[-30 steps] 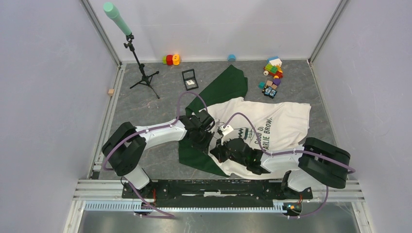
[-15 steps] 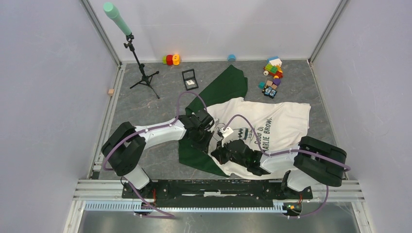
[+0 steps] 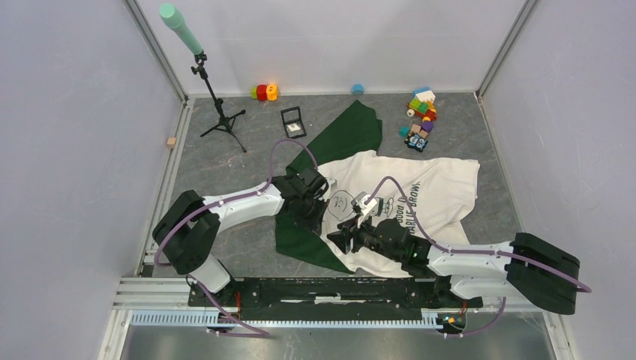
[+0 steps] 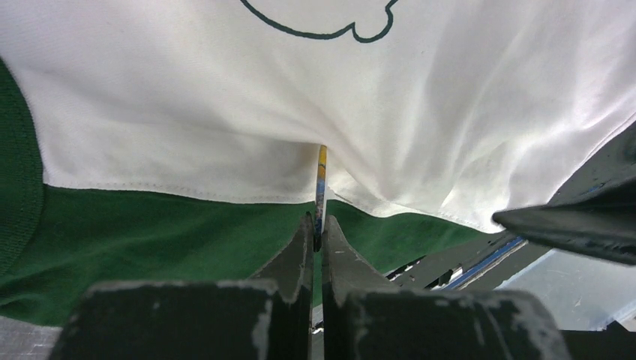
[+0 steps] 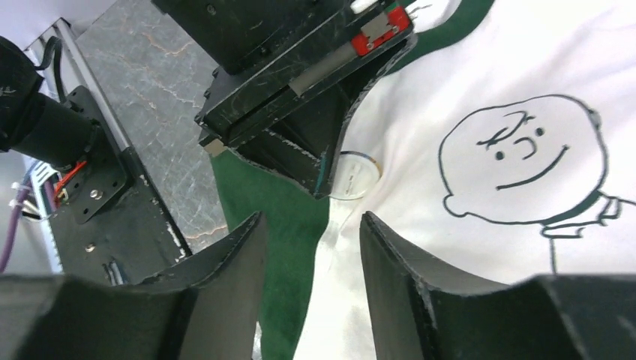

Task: Pin the brooch onto the clothing

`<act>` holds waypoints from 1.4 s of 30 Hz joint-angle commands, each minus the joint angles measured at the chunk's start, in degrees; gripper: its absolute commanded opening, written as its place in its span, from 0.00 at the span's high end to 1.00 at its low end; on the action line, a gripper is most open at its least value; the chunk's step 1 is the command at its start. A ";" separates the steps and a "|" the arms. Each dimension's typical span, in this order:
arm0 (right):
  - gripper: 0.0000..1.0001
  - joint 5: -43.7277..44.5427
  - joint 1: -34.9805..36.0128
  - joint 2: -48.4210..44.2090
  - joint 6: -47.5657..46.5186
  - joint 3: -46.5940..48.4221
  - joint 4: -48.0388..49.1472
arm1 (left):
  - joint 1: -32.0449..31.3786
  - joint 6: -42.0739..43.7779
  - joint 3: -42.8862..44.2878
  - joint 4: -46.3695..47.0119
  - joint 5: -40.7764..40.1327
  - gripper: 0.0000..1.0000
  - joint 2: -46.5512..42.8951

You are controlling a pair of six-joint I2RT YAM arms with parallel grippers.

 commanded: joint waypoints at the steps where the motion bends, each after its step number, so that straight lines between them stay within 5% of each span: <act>1: 0.43 3.58 0.38 -1.99 -4.81 -0.44 -3.42 | 0.26 -0.16 1.42 0.62 -1.99 0.98 -3.22; 11: 0.33 9.29 4.12 7.54 -11.79 7.05 -7.98 | 1.32 -0.72 1.20 0.53 -1.36 0.98 -3.84; 22: 0.36 17.85 6.13 13.93 -15.25 11.95 -10.07 | 1.32 -0.80 1.29 0.15 -0.97 0.98 -3.43; 29: 0.48 17.83 6.25 17.36 -15.28 12.10 -9.08 | 1.32 -0.93 1.38 0.07 -1.28 0.98 -3.15; 36: 0.97 20.67 6.29 15.45 -13.04 10.80 -8.04 | 1.32 -1.13 1.28 -0.33 -1.62 0.98 -2.49; 42: 1.00 21.98 6.29 12.08 -10.19 8.87 -6.50 | 0.83 -0.89 1.61 -0.97 -1.70 0.98 -1.52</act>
